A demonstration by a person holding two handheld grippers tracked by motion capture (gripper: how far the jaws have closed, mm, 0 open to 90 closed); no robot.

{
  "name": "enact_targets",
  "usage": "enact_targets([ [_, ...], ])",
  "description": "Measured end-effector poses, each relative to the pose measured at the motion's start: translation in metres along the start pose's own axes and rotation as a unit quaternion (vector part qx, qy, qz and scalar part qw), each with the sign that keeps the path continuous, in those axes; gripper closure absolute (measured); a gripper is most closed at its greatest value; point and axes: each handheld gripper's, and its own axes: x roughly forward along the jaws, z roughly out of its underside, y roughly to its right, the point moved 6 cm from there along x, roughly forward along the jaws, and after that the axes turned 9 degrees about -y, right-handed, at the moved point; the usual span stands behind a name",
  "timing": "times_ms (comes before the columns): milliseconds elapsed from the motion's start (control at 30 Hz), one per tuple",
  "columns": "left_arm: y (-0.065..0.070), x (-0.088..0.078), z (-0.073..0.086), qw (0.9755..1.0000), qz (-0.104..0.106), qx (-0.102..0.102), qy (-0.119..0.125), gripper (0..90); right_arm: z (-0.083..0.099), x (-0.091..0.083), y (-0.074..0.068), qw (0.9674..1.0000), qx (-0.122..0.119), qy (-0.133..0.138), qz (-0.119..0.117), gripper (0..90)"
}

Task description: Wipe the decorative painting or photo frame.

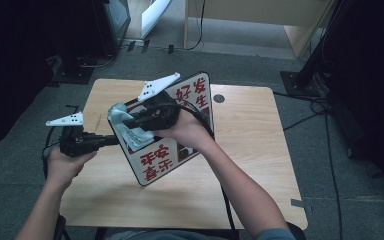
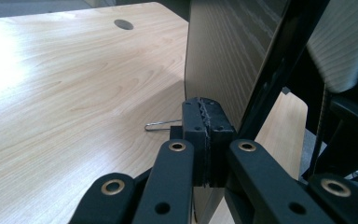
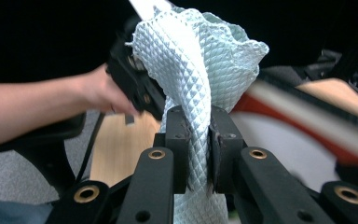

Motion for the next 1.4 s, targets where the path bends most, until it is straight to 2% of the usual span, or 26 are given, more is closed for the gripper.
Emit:
enact_targets([
  [133, 0.001, 0.002, -0.001, 1.0, 0.004, 0.003, -0.001, 90.0, -0.011, 0.004, -0.002, 1.0, -0.007, -0.002, 0.002, 80.7],
  [267, 0.002, 0.004, -0.001, 1.0, 0.006, 0.006, -0.003, 90.0, -0.009, 0.012, 0.0, 0.9999, -0.008, -0.009, 0.004, 80.6],
  [433, 0.004, 0.005, -0.003, 0.9998, 0.018, 0.012, 0.002, 90.0, -0.001, 0.018, 0.001, 0.9999, -0.005, -0.016, -0.001, 80.6],
  [633, 0.005, 0.006, -0.003, 0.9997, 0.016, 0.015, -0.001, 90.0, 0.009, 0.025, 0.0, 0.9996, -0.001, -0.028, -0.005, 80.5],
  [967, 0.005, 0.006, -0.003, 0.9997, 0.016, 0.016, 0.0, 90.0, 0.021, 0.033, 0.0, 0.9995, -0.003, -0.027, -0.014, 80.5],
  [1400, 0.005, 0.005, -0.002, 0.9997, 0.02, 0.015, 0.001, 90.0, 0.05, 0.045, 0.0, 0.999, 0.006, -0.036, -0.026, 80.5],
])
